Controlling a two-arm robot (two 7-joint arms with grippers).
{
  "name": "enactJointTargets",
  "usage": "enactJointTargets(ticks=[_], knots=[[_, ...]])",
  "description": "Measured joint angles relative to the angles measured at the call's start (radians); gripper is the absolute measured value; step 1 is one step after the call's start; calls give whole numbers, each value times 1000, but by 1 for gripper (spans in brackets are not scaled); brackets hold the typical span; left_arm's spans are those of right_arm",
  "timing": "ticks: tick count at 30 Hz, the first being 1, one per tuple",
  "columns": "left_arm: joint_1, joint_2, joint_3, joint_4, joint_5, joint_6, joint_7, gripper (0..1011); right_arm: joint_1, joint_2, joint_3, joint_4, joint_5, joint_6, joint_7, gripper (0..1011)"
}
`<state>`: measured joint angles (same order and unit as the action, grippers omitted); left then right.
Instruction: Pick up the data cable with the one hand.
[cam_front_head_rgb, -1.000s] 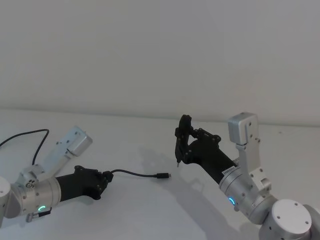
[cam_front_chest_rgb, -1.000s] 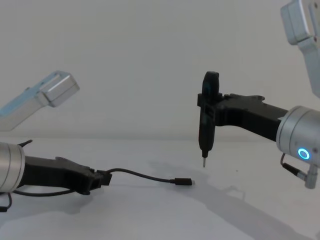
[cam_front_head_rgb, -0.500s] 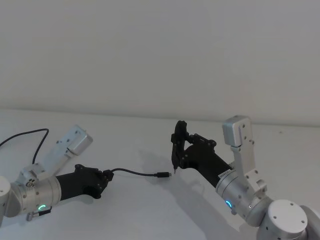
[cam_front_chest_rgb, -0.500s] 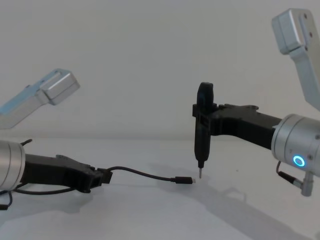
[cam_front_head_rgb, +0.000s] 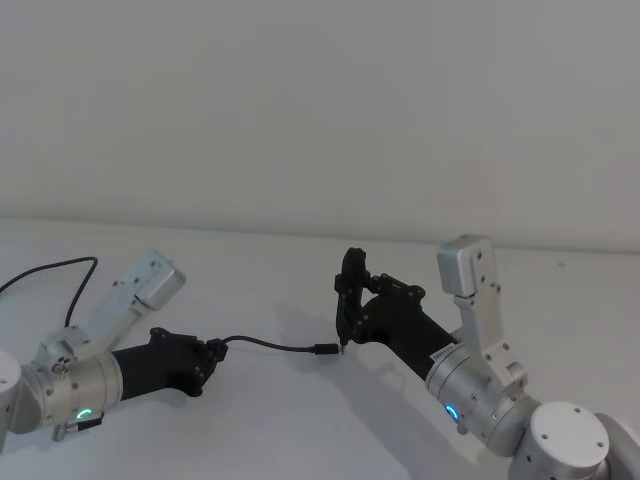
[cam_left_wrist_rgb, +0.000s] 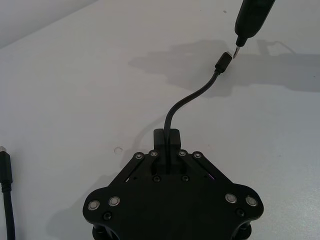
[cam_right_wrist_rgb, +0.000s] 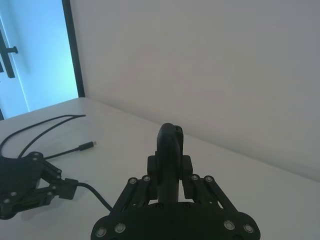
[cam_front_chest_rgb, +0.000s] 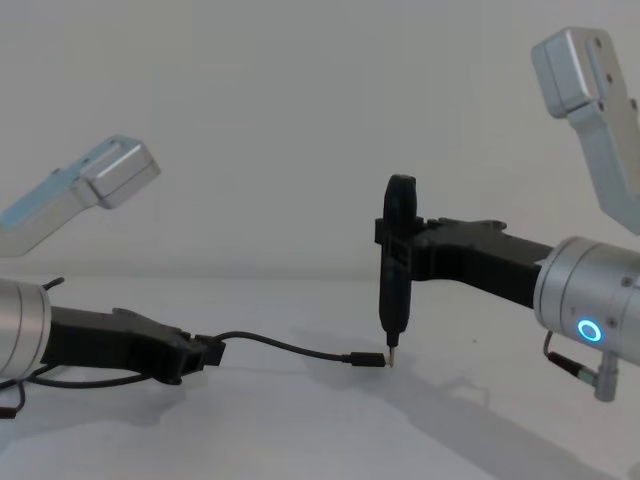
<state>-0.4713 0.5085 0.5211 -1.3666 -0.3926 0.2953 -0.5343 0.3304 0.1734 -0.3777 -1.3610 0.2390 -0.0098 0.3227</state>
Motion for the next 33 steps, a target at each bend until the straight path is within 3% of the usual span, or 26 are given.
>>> enactJointTargets(ticks=[33], knots=[[0,0,0,0,0,0,0,44,5,-10,9,21,-18,-24,-8,275]])
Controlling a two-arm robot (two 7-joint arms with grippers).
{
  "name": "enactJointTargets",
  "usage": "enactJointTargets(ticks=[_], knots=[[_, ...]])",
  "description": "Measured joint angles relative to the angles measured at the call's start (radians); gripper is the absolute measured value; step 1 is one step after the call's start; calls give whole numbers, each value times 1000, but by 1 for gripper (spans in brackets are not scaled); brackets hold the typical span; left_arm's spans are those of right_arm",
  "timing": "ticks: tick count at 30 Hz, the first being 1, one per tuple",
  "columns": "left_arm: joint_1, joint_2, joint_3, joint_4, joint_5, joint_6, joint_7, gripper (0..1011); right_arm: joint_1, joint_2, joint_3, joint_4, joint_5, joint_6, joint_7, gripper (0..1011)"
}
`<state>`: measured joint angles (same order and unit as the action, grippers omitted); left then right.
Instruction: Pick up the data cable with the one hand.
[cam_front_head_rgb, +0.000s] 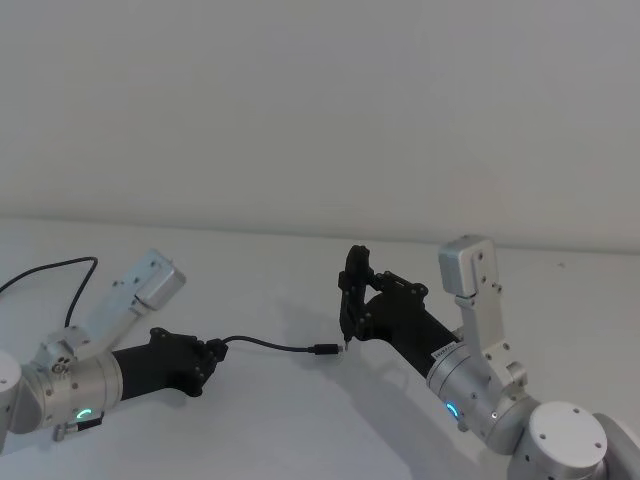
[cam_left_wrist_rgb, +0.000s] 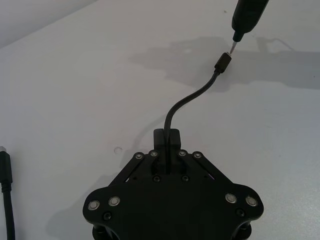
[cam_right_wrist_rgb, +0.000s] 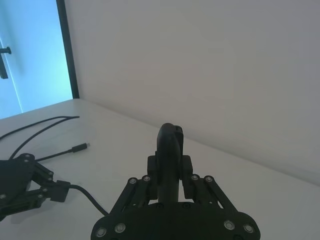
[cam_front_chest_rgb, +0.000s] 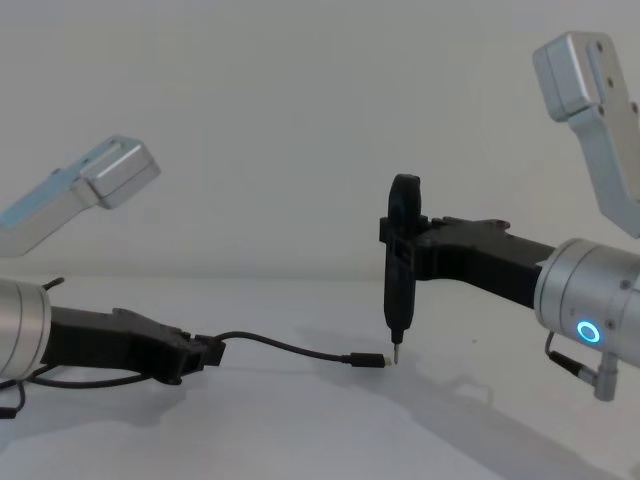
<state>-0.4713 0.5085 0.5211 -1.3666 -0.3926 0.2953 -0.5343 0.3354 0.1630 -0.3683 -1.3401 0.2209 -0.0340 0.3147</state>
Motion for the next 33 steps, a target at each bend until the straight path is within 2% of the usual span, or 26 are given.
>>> enactJointTargets(ticks=[33], knots=[[0,0,0,0,0,0,0,44,8,-7,-3,23,-5,-23,11,274]])
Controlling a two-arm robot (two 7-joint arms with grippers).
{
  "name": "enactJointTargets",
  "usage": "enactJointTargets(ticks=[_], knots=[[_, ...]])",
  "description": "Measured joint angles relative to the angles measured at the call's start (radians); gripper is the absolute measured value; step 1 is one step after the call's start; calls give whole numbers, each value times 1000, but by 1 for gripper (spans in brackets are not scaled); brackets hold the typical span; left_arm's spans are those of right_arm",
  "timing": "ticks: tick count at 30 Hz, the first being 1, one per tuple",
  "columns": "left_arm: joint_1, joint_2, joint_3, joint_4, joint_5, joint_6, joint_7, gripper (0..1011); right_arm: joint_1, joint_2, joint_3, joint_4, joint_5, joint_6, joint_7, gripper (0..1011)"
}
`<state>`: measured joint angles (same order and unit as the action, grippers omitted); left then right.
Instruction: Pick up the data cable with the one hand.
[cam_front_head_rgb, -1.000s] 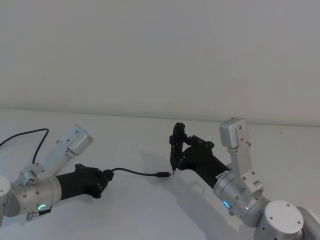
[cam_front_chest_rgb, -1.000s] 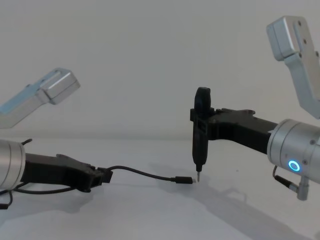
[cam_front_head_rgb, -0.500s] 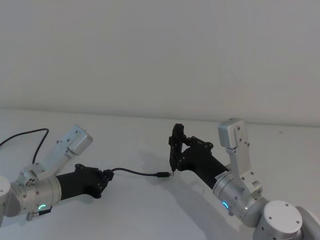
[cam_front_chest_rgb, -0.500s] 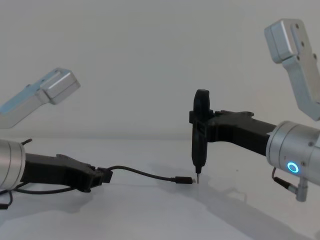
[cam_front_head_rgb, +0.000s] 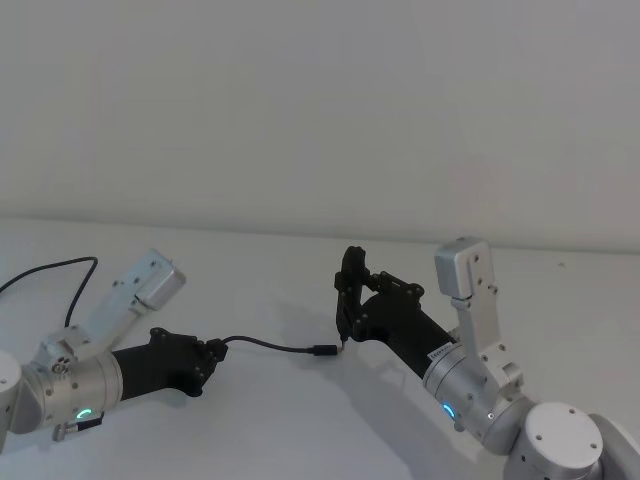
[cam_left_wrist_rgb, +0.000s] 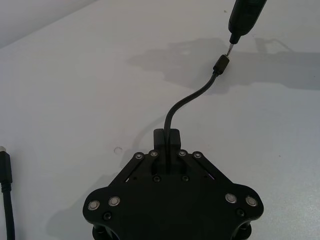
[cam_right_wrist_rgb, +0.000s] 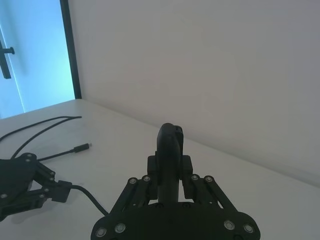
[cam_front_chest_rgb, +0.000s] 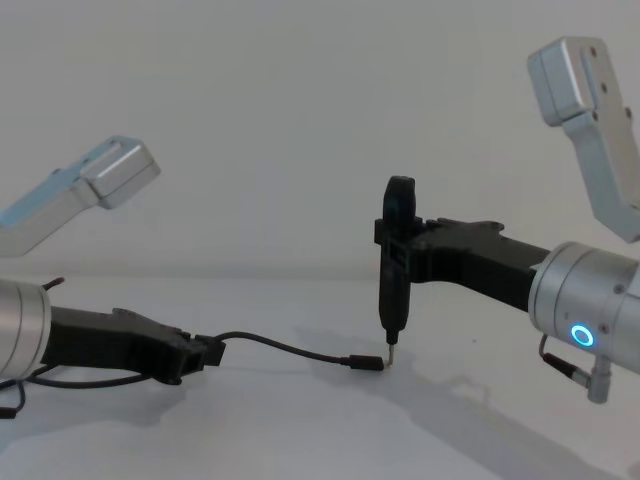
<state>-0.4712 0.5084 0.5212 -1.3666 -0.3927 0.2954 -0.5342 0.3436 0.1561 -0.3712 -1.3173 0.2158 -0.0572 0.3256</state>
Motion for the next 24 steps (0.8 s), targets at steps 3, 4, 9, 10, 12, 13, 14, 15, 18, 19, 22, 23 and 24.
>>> enactJointTargets(ticks=[3,4,9,10,12,13,14,15,18,19,22,23,24], knots=[[0,0,0,0,0,0,0,43,0,0,0,0,0,-2,0,274],[0,0,0,0,0,0,0,44,0,0,0,0,0,-3,0,274],[0,0,0,0,0,0,0,44,0,-1,-1,1,1,-6,1,275],[0,0,0,0,0,0,0,44,0,-1,-1,1,1,-6,1,274],[0,0,0,0,0,0,0,44,-1,-1,-1,1,1,-7,1,274],[0,0,0,0,0,0,0,44,-1,-1,-1,1,1,-7,1,274],[0,0,0,0,0,0,0,44,-1,-1,-1,2,1,-7,1,274],[0,0,0,0,0,0,0,44,-1,-1,-1,2,1,-8,1,275],[0,0,0,0,0,0,0,44,-1,-2,-1,2,1,-8,1,274],[0,0,0,0,0,0,0,44,-1,-2,-1,2,1,-9,1,274],[0,0,0,0,0,0,0,44,-1,-2,-1,2,1,-9,1,274],[0,0,0,0,0,0,0,44,-1,-2,-1,2,1,-9,1,274],[0,0,0,0,0,0,0,44,-1,-2,-1,2,1,-9,1,275]])
